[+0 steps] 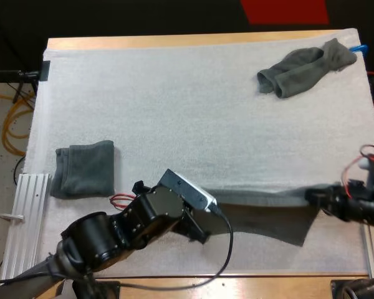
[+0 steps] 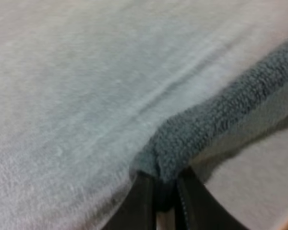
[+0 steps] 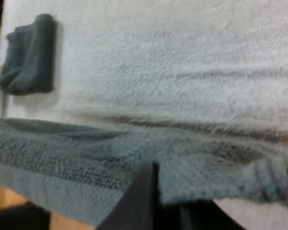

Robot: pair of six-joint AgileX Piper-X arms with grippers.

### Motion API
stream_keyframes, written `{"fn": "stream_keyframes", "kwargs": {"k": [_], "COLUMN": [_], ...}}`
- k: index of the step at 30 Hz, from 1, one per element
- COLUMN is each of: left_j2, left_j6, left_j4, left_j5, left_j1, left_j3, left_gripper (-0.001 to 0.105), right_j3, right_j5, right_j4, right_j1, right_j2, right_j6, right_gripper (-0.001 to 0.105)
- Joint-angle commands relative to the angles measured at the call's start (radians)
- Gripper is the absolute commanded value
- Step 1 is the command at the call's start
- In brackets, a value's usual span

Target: Pick towel from pile fold and stack

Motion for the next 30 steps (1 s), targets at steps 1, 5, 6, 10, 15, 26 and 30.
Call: {"fn": "stream_keyframes", "kwargs": {"k": [1,5,6,10,15,26,30], "left_j2": [0.001,0.033,0.044,0.145,0.299,0.576,0.613], "left_j6": [-0.015,-0.004,0.0,0.022,0.085,0.136,0.177], "left_j4": [-0.057,-0.216,-0.253,-0.456,-0.649,-0.835,-0.856], "left_j5": [-0.042,-0.028,-0.022,0.094,0.232,0.371,0.366], "left_j1": [0.029,0.131,0.155,0.304,0.454,0.603,0.615], "left_j3": [0.035,0.133,0.149,0.206,0.208,0.208,0.208], "left_gripper": [0.0,0.0,0.0,0.0,0.0,0.0,0.002], "right_j3": [0.022,0.038,0.038,0.038,0.038,0.038,0.038], "right_j5": [0.08,0.193,0.193,0.181,0.177,0.228,0.245], "right_j4": [-0.06,-0.19,-0.232,-0.411,-0.562,-0.764,-0.814], "right_j1": [0.001,-0.001,-0.001,-0.001,-0.001,-0.001,-0.003], "right_j2": [0.043,0.185,0.224,0.385,0.551,0.796,0.852], "right_j6": [-0.005,-0.008,-0.008,-0.005,0.003,0.106,0.109], "right_gripper": [0.0,0.0,0.0,0.0,0.0,0.0,0.014]}}
